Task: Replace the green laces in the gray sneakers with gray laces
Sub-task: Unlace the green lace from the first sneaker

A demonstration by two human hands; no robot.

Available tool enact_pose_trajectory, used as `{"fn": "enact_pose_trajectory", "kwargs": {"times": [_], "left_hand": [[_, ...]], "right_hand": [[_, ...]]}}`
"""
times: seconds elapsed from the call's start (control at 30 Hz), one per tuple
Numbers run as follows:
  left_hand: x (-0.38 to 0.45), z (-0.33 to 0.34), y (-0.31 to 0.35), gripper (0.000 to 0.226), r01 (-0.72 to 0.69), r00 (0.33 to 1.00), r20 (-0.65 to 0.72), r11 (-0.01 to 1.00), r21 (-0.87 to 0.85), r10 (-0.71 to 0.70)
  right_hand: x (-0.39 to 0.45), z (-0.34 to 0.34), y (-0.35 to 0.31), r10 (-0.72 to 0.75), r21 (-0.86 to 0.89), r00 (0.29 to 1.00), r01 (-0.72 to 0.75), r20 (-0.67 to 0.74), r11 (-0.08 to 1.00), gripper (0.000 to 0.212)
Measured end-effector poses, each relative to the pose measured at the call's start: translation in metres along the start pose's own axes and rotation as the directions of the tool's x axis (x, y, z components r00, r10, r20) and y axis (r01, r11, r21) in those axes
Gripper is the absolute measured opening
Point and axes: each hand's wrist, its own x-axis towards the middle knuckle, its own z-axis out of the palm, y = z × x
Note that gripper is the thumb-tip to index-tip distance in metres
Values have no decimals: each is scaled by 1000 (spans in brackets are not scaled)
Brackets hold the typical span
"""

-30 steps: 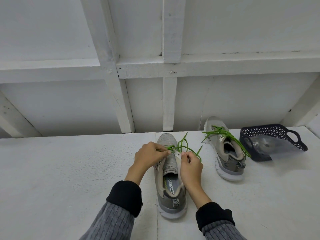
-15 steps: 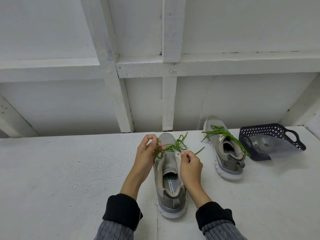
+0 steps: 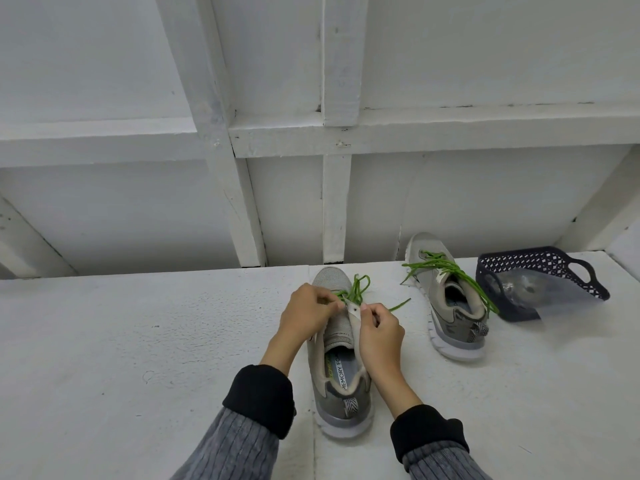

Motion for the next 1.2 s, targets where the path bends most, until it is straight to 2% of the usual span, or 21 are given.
{"fn": "enact_pose_trajectory", "kwargs": {"times": [0.1, 0.13, 0.2, 0.27, 0.33, 0.37, 0.43, 0.53, 0.6, 0.7, 0.8, 0.9, 0.97, 1.0, 1.07, 1.2], "left_hand": [[-7, 4, -2, 13, -63, 995, -89, 961, -270, 40], [-11, 5, -4, 15, -69, 994, -107, 904, -422, 26], [-15, 5, -10, 17, -81, 991, -130, 721, -688, -12], [-17, 2, -18, 19, -91, 982, -170, 582, -808, -81], [-17, -3, -25, 21, -106, 967, -208, 504, -857, -150], [-18, -5, -28, 22, -108, 957, -228, 508, -855, -181], [-20, -10, -34, 22, -90, 921, -302, 620, -780, -246], [-25, -17, -49, 20, -61, 883, -428, 857, -511, -193], [-28, -17, -63, 19, 24, 901, -402, 946, -324, -161], [-31, -11, -77, 16, 183, 926, -297, 964, -194, -235], [-33, -3, -70, 12, 242, 918, -326, 970, 8, -227], [-32, -5, -46, 10, 74, 937, -342, 997, -18, -76], [-29, -8, -34, 14, -56, 952, -305, 993, -100, 23], [-25, -9, -28, 13, -68, 961, -274, 991, -116, 34], [-17, -10, -15, 12, 0, 979, -204, 996, -88, -18], [-9, -4, -3, 24, 172, 980, -92, 985, -25, -174]], "right_hand": [[0, 0, 0, -8, -3, 1000, 8, 3, 1000, 24], [1, 0, 0, -9, -2, 1000, 9, 5, 1000, 24], [1, -1, -2, -6, 3, 1000, 6, 7, 1000, 24], [1, -1, -1, -6, 2, 1000, 6, 10, 1000, 22], [1, -1, 2, -4, 2, 1000, 4, 12, 1000, 23], [1, 0, 3, -2, 3, 1000, 2, 14, 1000, 24], [1, 0, 4, 1, 3, 1000, -1, 13, 1000, 26], [2, -1, 4, -4, 4, 1000, 4, 6, 1000, 27], [2, 0, 5, -3, 9, 1000, 3, 3, 1000, 26], [2, 1, 6, 8, 26, 1000, -8, -1, 1000, 23], [3, 0, 4, 17, 48, 1000, -17, 15, 999, 20], [4, -2, 0, 6, 38, 999, -8, 36, 999, 17], [4, -3, -1, 5, 18, 999, -6, 39, 1000, 16], [4, -3, -1, 6, 13, 999, -7, 42, 1000, 15], [6, -3, -1, 11, 0, 999, -11, 50, 1000, 14], [11, -4, -2, 5, -47, 997, -2, 73, 999, 13]]}}
